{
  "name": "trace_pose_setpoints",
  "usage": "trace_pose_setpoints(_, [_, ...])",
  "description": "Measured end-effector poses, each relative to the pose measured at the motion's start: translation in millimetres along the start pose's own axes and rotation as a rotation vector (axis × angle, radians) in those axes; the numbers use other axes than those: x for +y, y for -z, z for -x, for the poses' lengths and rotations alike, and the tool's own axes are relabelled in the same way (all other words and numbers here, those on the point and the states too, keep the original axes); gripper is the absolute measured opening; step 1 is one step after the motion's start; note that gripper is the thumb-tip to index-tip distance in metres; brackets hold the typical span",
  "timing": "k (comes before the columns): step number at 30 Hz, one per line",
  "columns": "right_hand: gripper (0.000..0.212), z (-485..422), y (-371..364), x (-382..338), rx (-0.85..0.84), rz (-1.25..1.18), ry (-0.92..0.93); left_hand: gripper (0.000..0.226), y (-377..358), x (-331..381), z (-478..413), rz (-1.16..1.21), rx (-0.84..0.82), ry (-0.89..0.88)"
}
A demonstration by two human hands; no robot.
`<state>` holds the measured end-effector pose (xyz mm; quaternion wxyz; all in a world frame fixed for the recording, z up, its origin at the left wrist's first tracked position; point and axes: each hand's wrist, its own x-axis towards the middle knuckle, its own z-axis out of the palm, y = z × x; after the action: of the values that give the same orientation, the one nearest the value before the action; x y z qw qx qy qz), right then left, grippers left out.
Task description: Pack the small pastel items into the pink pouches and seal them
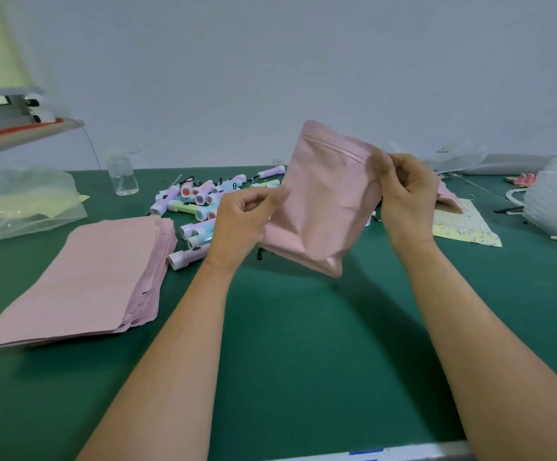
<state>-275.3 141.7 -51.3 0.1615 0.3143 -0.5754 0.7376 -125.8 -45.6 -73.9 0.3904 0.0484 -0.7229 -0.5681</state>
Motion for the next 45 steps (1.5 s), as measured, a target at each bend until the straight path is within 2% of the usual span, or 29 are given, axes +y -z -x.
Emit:
trace_pose_setpoints(2, [0.025,-2,5,10,-0.033,-0.003,-0.073,0.029,7,-3,2,0.029,-0.219,0.138])
trace_pose_setpoints(5, [0.040,-2,11,24,-0.041,0.011,-0.143,0.045,9,-12,8,-0.249,-0.468,0.354])
trace_pose_setpoints(7, [0.038,-3,14,29,-0.035,0.037,-0.177,0.050,7,-20,9,-0.352,-0.511,0.414])
trace_pose_setpoints(10, [0.044,-3,16,33,-0.059,0.096,-0.192,0.056,5,-28,6,-0.314,-0.514,0.432])
trace_pose_setpoints(13, [0.042,-3,17,39,-0.060,0.104,-0.211,0.068,4,-31,8,-0.321,-0.573,0.435])
trace_pose_setpoints(15, [0.042,-2,18,44,-0.071,0.105,-0.263,0.066,3,-32,8,-0.290,-0.525,0.429])
trace_pose_setpoints(18, [0.033,4,17,55,-0.178,0.164,-0.331,0.080,0,-29,5,-0.191,-0.297,0.498])
trace_pose_setpoints(20, [0.036,8,12,60,-0.266,0.202,-0.373,0.074,1,-32,2,-0.081,-0.183,0.526])
trace_pose_setpoints(23, [0.045,17,-2,60,-0.382,0.238,-0.375,0.050,4,-35,2,-0.015,-0.137,0.440])
trace_pose_setpoints(25, [0.050,21,-12,57,-0.440,0.253,-0.354,0.058,7,-38,3,0.013,-0.084,0.431])
trace_pose_setpoints(27, [0.045,24,-19,56,-0.461,0.238,-0.364,0.063,9,-39,4,0.018,-0.040,0.434])
trace_pose_setpoints(31, [0.037,27,-14,51,-0.521,0.129,-0.453,0.051,7,-38,4,0.003,-0.023,0.451])
trace_pose_setpoints(34, [0.075,27,-8,48,-0.565,0.031,-0.546,0.034,7,-37,3,-0.026,-0.074,0.469])
trace_pose_setpoints(35, [0.074,27,-7,48,-0.588,0.034,-0.549,0.032,7,-36,3,-0.031,-0.093,0.471])
trace_pose_setpoints(38, [0.032,29,-9,48,-0.641,0.054,-0.576,0.029,7,-34,3,-0.040,-0.109,0.470])
trace_pose_setpoints(39, [0.023,30,-10,47,-0.638,0.045,-0.578,0.029,7,-34,3,-0.041,-0.104,0.470])
trace_pose_setpoints(45, [0.011,30,-12,44,-0.621,0.029,-0.568,0.026,7,-33,3,-0.019,-0.088,0.460])
